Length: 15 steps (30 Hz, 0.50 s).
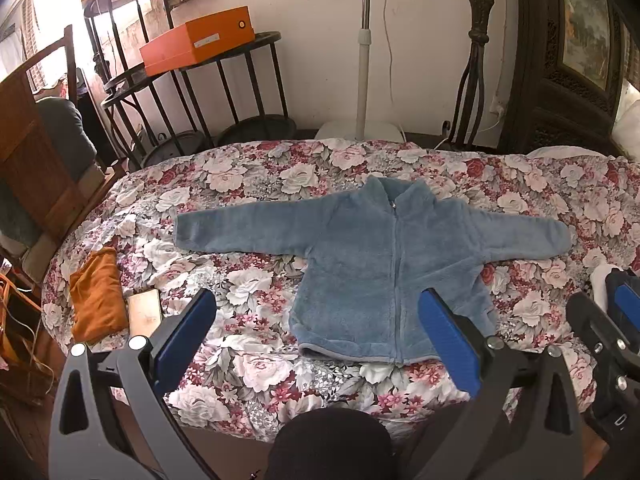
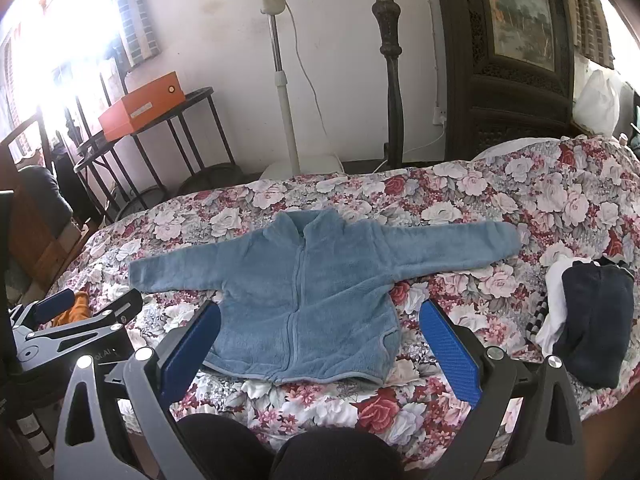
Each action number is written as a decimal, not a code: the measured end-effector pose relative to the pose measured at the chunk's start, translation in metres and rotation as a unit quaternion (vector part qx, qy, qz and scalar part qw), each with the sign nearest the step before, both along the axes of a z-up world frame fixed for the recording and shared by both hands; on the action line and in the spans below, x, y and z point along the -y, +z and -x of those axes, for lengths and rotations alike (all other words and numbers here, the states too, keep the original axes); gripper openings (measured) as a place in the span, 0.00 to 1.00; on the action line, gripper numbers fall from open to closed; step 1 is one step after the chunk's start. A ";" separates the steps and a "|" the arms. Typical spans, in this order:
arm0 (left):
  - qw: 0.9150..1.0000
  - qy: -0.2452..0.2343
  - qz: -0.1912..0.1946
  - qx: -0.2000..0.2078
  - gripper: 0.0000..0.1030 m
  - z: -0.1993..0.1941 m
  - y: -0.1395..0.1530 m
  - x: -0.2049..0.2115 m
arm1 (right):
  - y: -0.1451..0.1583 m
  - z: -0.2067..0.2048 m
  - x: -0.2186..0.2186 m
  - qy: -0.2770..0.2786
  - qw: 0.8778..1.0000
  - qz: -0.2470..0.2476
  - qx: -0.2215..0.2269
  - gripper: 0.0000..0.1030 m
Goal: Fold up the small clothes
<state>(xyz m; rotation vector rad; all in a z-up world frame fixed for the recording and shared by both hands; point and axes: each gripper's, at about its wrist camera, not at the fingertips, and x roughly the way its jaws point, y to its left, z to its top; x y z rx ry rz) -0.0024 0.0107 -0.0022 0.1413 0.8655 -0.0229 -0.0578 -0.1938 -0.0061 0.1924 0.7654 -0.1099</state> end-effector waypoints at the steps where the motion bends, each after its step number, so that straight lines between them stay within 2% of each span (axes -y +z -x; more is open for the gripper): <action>1: 1.000 0.000 0.000 0.000 0.96 0.000 0.000 0.000 | 0.000 0.000 0.000 0.000 1.000 0.000 0.000 0.97; 15: 1.000 0.000 0.000 -0.002 0.96 -0.001 0.000 0.000 | -0.001 0.000 0.001 0.000 1.000 -0.003 -0.001 0.97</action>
